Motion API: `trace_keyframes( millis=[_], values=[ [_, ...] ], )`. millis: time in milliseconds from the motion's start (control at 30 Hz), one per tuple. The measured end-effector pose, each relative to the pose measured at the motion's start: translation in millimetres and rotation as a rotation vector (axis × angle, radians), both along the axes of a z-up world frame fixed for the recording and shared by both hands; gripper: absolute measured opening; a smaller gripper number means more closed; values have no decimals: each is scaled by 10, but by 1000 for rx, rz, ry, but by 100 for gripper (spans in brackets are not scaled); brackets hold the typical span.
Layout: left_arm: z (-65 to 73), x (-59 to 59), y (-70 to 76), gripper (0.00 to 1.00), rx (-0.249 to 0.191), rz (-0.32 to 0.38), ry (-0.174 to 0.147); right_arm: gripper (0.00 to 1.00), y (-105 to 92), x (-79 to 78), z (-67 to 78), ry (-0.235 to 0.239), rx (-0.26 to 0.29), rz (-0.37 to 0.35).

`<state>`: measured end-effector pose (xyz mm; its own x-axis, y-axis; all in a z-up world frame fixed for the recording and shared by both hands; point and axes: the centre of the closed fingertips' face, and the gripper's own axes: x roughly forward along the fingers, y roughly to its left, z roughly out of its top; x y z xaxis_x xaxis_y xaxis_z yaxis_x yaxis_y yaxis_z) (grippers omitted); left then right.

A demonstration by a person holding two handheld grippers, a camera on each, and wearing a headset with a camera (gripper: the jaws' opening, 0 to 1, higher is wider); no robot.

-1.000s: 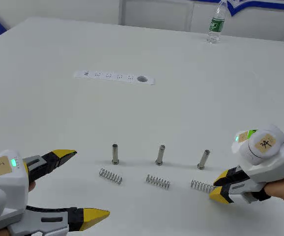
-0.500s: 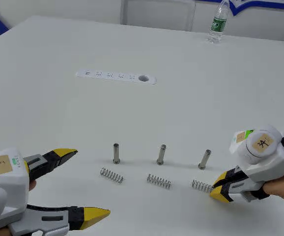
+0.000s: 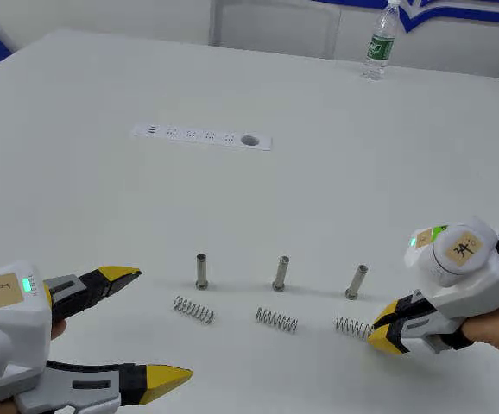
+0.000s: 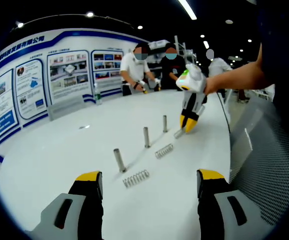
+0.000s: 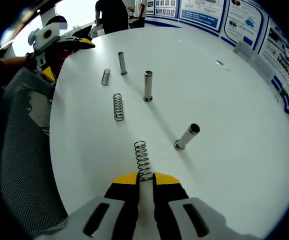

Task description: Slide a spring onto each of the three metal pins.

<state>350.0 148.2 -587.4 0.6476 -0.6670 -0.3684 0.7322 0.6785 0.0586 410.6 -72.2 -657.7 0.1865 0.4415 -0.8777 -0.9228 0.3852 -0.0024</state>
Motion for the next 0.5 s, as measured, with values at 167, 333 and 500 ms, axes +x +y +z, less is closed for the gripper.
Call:
trace_keyframes(
  millis=[167,333,500],
  values=[
    [21,-14,-32,76,-1,-19,0,11,6,-13,6,7,7,-13],
    [20,-17,-38,75,4,-31,0,11,28,-37,39,13,25,-23],
    [19,-18,-64,74,4,-42,3,11,58,-59,112,1,25,-12]
  ],
)
